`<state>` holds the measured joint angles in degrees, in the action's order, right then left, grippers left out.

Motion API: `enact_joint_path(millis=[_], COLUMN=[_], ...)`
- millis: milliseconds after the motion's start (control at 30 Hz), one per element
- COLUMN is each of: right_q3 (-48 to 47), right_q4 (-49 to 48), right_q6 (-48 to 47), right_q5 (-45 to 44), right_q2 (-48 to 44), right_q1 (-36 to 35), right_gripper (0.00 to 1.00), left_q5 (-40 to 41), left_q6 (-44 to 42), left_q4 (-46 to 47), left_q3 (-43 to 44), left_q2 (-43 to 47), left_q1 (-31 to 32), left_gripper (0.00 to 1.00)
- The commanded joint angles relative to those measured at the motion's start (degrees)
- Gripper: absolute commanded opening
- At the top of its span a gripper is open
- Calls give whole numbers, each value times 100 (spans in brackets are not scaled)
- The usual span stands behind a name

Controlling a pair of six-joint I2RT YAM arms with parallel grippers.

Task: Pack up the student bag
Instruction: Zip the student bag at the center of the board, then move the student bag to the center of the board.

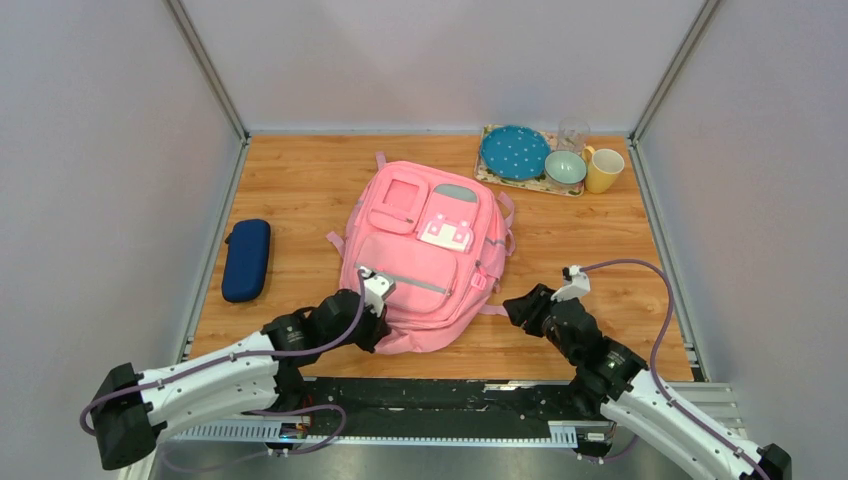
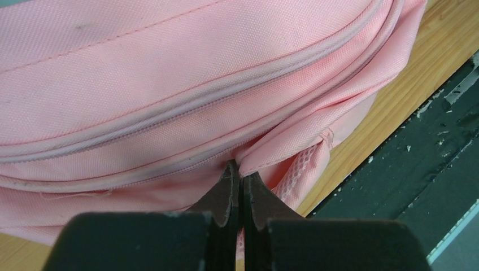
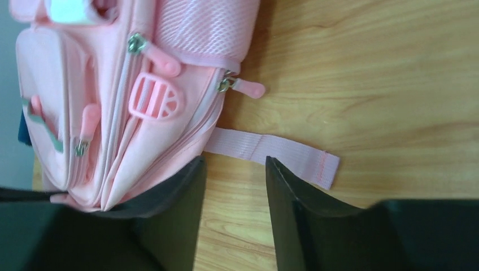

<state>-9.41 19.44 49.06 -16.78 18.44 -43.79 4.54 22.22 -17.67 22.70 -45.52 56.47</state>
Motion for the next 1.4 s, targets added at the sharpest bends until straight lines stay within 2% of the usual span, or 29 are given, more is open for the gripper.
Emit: enact_joint_path(millis=[0, 67, 133, 333, 433, 600, 733, 833, 867, 933, 967, 1100, 1200, 1267, 1367], right_q3=[-316, -360, -360, -211, -237, -219, -447, -974, -1166, -1545, -1572, -1257, -1510, -1993, -2354], right_q4=[60, 16, -19, -722, -810, -1222, -1890, -2382, -2497, -2916, -3146, -4035, -3590, -2896, -2516], right_q6=[429, 744, 982, 1343, 1440, 1677, 1529, 1196, 1116, 923, 947, 1405, 1081, 826, 658], right_q5=[-537, -703, -906, -748, -783, -661, 32, 1042, 1323, 1984, 2168, 2266, 2240, 2231, 2240], right_q2=[441, 677, 784, 951, 978, 1091, 1828, 3075, 3792, 4359, 4570, 4933, 4985, 5266, 5775], right_q1=[11, 11, 28, 64, 134, 485, 1117, 1688, 1846, 1874, 1883, 1892, 1909, 1918, 1927], right_gripper=[55, 68, 72, 73, 74, 78, 79, 80, 78, 76, 71, 71, 74, 74, 73], left_q5=[-286, -269, -199, -795, -901, -752, -699, -709, -717, -674, -665, -603, -629, -682, -717], left_q6=[502, 564, 608, 1231, 1416, 1469, 1479, 1373, 1373, 1390, 1399, 1522, 1628, 1637, 1610], left_q4=[133, -69, -375, -378, -324, -676, -974, -1291, -1326, -1362, -1344, -1265, -1230, -1204, -1300], left_q3=[-599, -810, -820, -1380, -1619, -1488, -1040, -715, -671, -600, -600, -705, -697, -670, -539], left_q2=[832, 1201, 1352, 1932, 2248, 2530, 2224, 1943, 1915, 1889, 1880, 1845, 1801, 1757, 1687], left_q1=[-39, -39, -39, -39, -39, -39, -39, -39, -39, -39, -39, -39, -39, -39, -31], left_gripper=[0, 0, 0, 0, 0, 0, 0, 0, 0, 0, 0, 0, 0, 0, 0])
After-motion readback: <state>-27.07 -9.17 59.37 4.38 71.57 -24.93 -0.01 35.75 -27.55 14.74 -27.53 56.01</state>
